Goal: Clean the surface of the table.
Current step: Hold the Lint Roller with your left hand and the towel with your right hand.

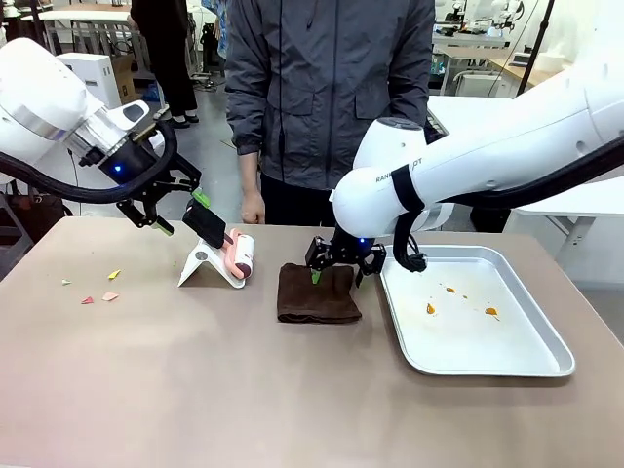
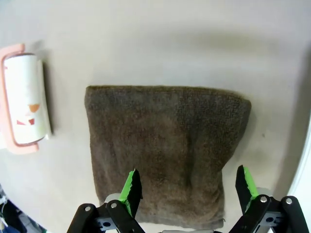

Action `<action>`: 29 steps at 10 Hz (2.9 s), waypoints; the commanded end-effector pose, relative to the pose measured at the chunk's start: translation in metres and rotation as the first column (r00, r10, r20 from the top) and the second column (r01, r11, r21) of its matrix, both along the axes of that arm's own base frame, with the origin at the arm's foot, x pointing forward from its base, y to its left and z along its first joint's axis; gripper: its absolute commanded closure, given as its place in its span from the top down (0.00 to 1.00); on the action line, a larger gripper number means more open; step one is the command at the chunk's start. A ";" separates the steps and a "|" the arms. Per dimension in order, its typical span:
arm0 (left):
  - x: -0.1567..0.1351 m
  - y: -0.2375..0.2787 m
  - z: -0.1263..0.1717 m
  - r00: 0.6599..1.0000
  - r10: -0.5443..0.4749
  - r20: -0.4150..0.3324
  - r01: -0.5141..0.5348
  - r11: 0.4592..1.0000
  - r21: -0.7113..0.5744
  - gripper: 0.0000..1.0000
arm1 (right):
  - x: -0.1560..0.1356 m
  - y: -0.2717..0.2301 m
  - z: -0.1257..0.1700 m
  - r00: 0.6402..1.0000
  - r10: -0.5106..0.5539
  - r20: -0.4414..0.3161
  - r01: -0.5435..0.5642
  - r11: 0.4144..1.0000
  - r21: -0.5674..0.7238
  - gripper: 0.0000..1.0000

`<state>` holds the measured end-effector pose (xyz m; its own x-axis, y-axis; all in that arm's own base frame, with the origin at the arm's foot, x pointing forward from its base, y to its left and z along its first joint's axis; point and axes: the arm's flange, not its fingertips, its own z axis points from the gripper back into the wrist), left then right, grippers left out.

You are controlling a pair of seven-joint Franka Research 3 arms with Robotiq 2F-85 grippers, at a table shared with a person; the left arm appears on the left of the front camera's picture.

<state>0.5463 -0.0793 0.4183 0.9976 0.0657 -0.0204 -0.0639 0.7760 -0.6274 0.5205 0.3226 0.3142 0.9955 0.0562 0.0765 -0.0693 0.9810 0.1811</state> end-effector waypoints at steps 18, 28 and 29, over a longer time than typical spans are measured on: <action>0.023 -0.004 -0.025 0.990 0.048 0.129 -0.047 0.999 -0.012 0.00 | 0.003 0.020 -0.015 0.997 -0.068 0.029 0.070 0.993 -0.096 0.00; 0.004 0.000 -0.012 0.981 0.014 0.194 -0.008 0.999 -0.031 0.00 | -0.003 0.001 -0.005 0.997 -0.073 -0.012 0.074 0.997 0.010 0.00; -0.002 -0.001 -0.005 0.976 0.005 0.217 0.008 0.998 -0.061 0.00 | -0.006 -0.012 0.002 0.996 -0.086 -0.023 0.088 0.993 0.082 0.00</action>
